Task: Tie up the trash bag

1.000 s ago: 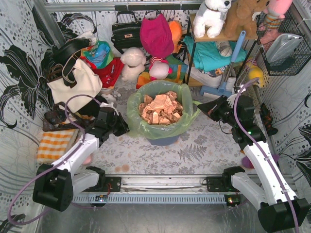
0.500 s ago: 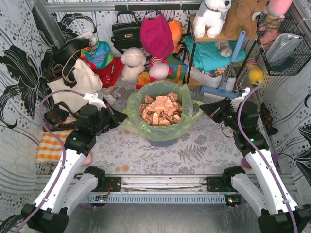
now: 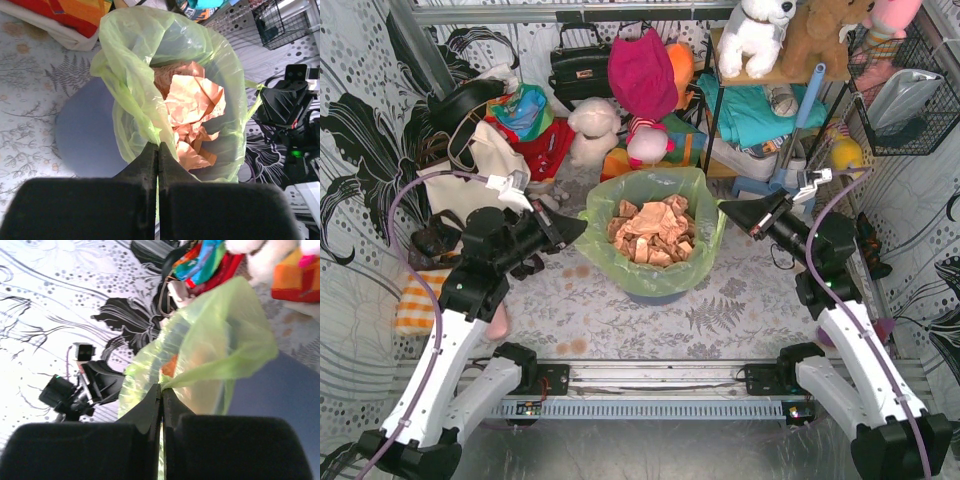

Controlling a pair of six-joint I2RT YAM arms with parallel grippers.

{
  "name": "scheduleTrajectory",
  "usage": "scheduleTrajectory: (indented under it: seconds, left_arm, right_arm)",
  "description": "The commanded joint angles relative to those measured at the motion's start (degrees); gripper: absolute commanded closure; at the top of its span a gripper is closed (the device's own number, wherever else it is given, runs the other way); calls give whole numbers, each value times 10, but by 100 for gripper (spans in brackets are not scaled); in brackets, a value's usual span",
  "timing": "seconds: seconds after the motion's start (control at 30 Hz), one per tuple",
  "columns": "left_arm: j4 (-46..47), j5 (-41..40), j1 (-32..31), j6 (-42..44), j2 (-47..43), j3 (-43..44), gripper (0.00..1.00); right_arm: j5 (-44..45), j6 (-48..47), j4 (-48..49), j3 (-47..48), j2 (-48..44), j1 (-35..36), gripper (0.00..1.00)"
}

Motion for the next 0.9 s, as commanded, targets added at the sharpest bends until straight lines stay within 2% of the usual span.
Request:
scheduleTrajectory:
  seconds: [0.0,0.2,0.47,0.7,0.87]
  left_arm:
    - [74,57,3,-23,8,32,100]
    - [161,117,3,-60,28,29,100]
    - [220,139,3,-71,77,59,100]
    - [234,154,2,-56,124,91,100]
    - [180,124,3,-20,124,75,100]
  right_arm:
    - [-68,63,174,-10,19,-2,100]
    - [-91,81,210,-4,37,-2,100]
    - [-93,89,258,33,90,12,100]
    - [-85,55,268,100,147,75,100]
    - [-63,32,242,82,141,78,100]
